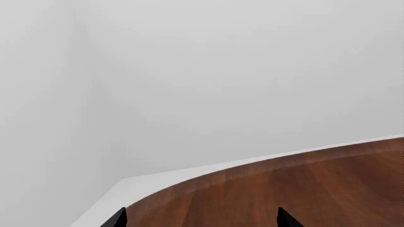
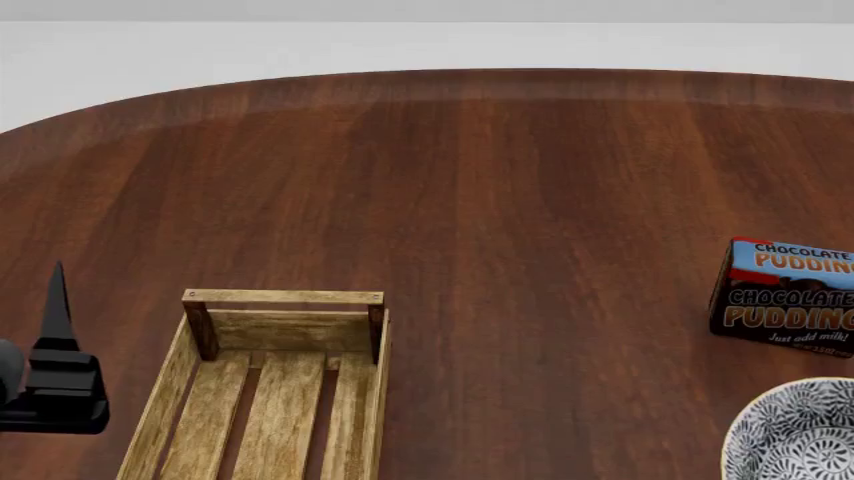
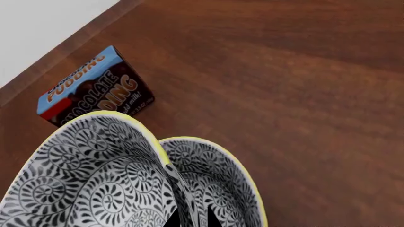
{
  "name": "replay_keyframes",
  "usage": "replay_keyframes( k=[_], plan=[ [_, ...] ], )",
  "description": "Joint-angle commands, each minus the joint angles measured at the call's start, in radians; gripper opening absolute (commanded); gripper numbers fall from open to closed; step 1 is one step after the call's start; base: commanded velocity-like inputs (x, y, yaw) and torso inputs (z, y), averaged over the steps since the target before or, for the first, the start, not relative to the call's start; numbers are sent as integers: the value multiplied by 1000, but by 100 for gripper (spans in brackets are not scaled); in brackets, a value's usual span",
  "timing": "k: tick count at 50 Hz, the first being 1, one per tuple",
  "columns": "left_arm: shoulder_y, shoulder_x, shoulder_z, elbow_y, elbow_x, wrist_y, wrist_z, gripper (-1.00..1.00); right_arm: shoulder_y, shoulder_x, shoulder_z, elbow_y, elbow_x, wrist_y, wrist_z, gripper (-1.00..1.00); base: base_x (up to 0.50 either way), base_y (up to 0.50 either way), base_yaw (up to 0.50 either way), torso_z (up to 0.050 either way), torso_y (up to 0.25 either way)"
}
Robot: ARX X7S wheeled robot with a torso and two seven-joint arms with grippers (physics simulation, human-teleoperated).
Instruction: Stack the left bowl on the right bowl and place them in the tray.
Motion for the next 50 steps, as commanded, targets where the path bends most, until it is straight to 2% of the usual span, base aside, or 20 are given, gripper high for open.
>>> replay_keyframes(
  k=[1, 14, 15, 21, 28, 40, 50],
  plan=[
    [-9, 1, 14, -10, 0, 2, -3, 100, -2, 7, 5, 22, 12, -20, 52, -100, 0, 0, 0, 0, 0],
    [8, -4, 14, -19, 1, 22, -5, 100, -17, 6, -1, 22, 15, -35, 44, -100, 0, 0, 0, 0, 0],
    [9, -5, 14, -19, 1, 23, -6, 100, -20, 6, -10, 15, 9, -32, 46, 100, 0, 0, 0, 0, 0],
    [18, -6, 11, -17, -1, 29, -7, 100, -71, 1, -145, -119, -50, -51, 24, 100, 0, 0, 0, 0, 0],
    [16, -6, 11, -11, -4, 25, -11, 100, -96, 5, -239, -298, -78, 29, 3, 100, 0, 0, 0, 0, 0],
    [20, -8, 9, -1, -10, 23, -16, 100, -100, 15, -225, -513, -59, 183, -14, 100, 0, 0, 0, 0, 0],
    [17, -9, 9, 1, -15, 23, -18, 100, -106, 78, -298, -664, -91, 383, -12, 100, 0, 0, 0, 0, 0]
  ],
)
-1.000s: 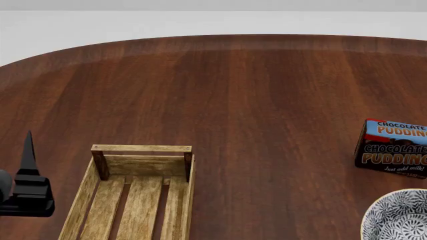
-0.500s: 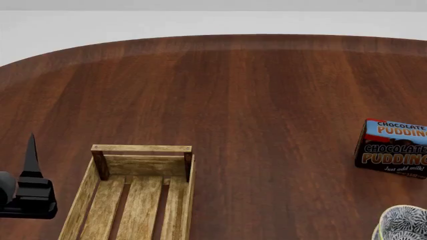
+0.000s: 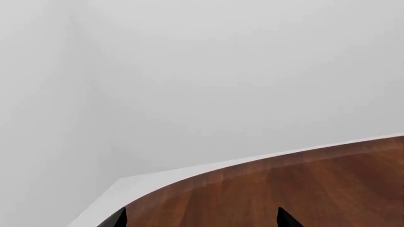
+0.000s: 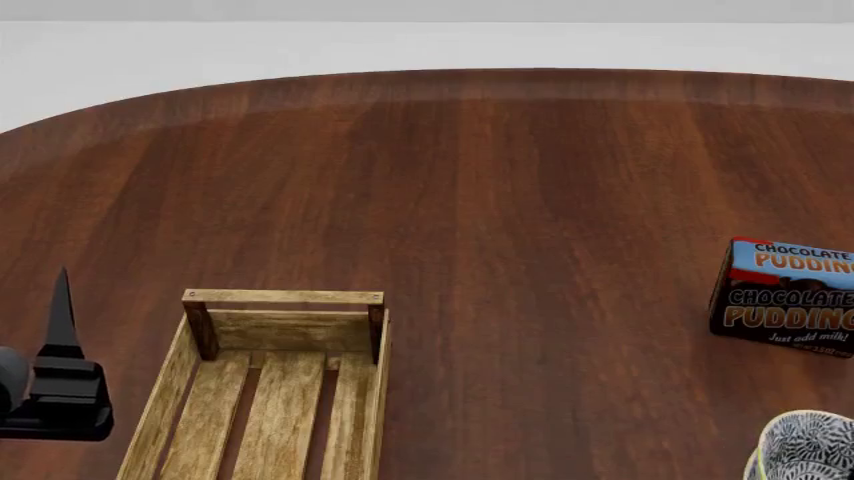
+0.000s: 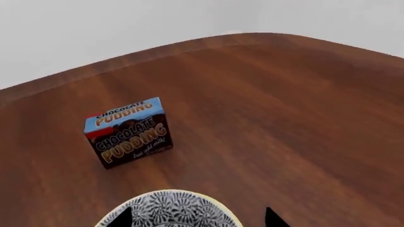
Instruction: Stack the left bowl on the right bowl and place them in the tray.
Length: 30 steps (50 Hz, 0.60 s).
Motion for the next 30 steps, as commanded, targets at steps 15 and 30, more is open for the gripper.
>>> replay_keyframes(
  k=[15, 30],
  plan=[
    [-23, 1, 11, 8, -15, -16, -6, 100, 17, 156, -166, -314, -28, 376, -20, 100, 0, 0, 0, 0, 0],
    [-47, 7, 41, -12, -16, -15, -7, 100, 5, 213, -181, -231, -40, 367, -19, 100, 0, 0, 0, 0, 0]
  ],
)
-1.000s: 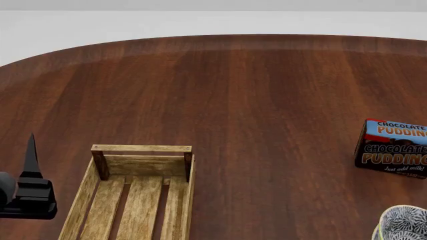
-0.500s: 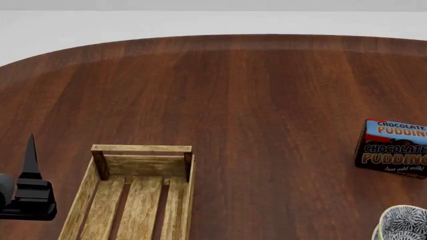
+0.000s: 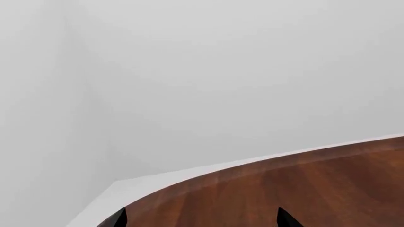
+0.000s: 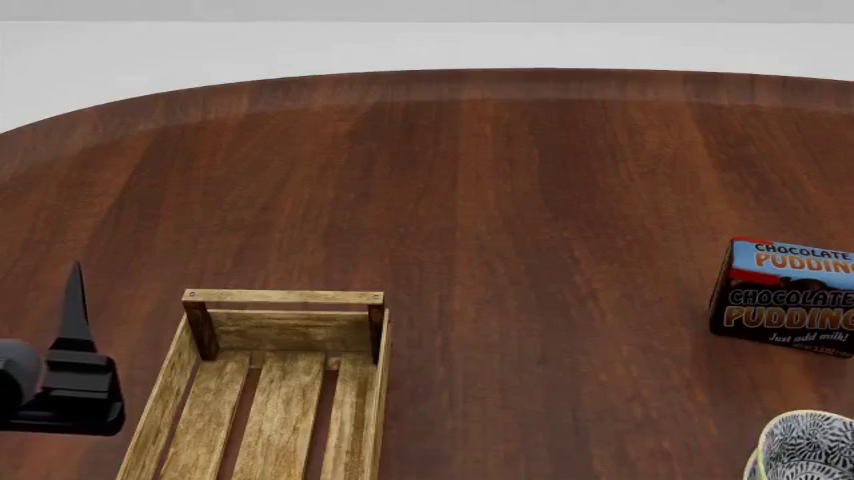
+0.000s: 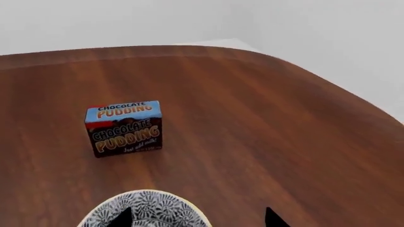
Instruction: Stack the left bowl on the right bowl and place them in the tray.
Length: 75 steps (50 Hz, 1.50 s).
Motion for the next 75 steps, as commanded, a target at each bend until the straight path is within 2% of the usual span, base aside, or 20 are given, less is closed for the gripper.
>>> replay_keyframes(
  k=[1, 21, 30, 48, 57, 75],
  plan=[
    [-16, 4, 20, -9, -1, -2, -2, 100, -8, 41, -17, 36, -10, 12, 1, 100, 0, 0, 0, 0, 0],
    [-28, 1, 57, -34, 12, 4, -13, 100, 60, 94, -115, 253, -7, -50, 6, 100, 0, 0, 0, 0, 0],
    [-40, 2, 66, -40, 11, -2, -15, 100, 79, 91, -101, 351, 1, -75, 4, 100, 0, 0, 0, 0, 0],
    [-56, 2, 74, -26, 4, -27, -26, 100, 47, 77, -52, 500, 5, -163, 11, 100, 0, 0, 0, 0, 0],
    [-80, 2, 84, -11, -1, -66, -35, 100, 50, 57, 44, 553, 40, -197, -6, 100, 0, 0, 0, 0, 0],
    [-125, 7, 104, 5, -12, -121, -48, 100, 48, 32, 125, 701, 70, -294, -12, 100, 0, 0, 0, 0, 0]
  ],
)
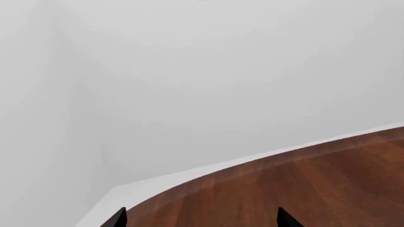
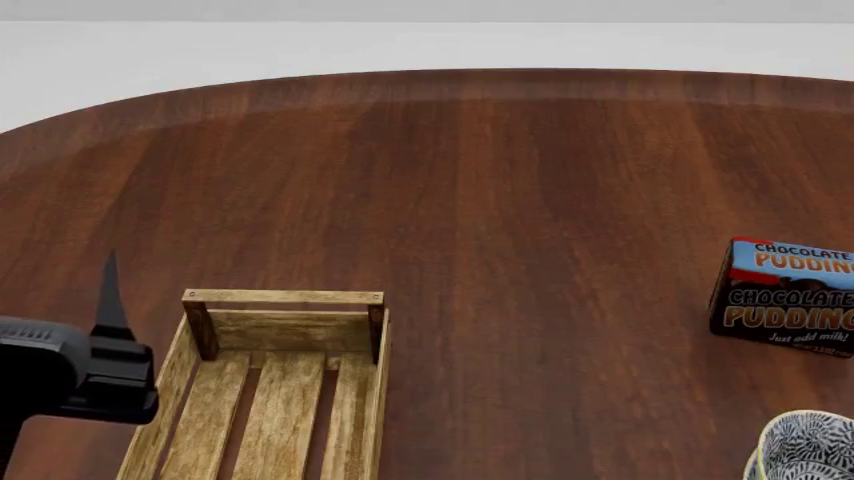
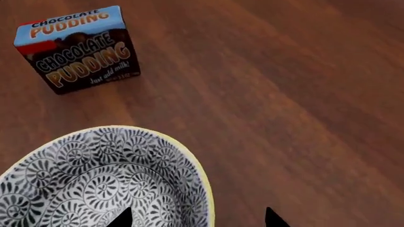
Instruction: Stack the left bowl on the right bowl and place them in the tray.
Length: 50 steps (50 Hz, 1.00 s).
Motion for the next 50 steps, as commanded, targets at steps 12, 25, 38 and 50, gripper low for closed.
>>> replay_keyframes(
  k=[12, 25, 38, 50],
  plan=[
    [-21, 0, 22, 2, -4, -23, -13, 100, -21, -22, 106, 134, 31, -97, -3, 100, 0, 0, 0, 0, 0],
    [-28, -1, 24, 24, -13, -48, -23, 100, -18, -28, 133, 174, 44, -125, -5, 100, 0, 0, 0, 0, 0],
    [-33, -2, 32, 23, -16, -50, -28, 100, 39, -23, 116, 256, 43, -162, 9, 100, 0, 0, 0, 0, 0],
    [-35, -4, 39, 11, -16, -41, -30, 100, 82, -15, 96, 340, 35, -203, 23, 100, 0, 0, 0, 0, 0]
  ],
)
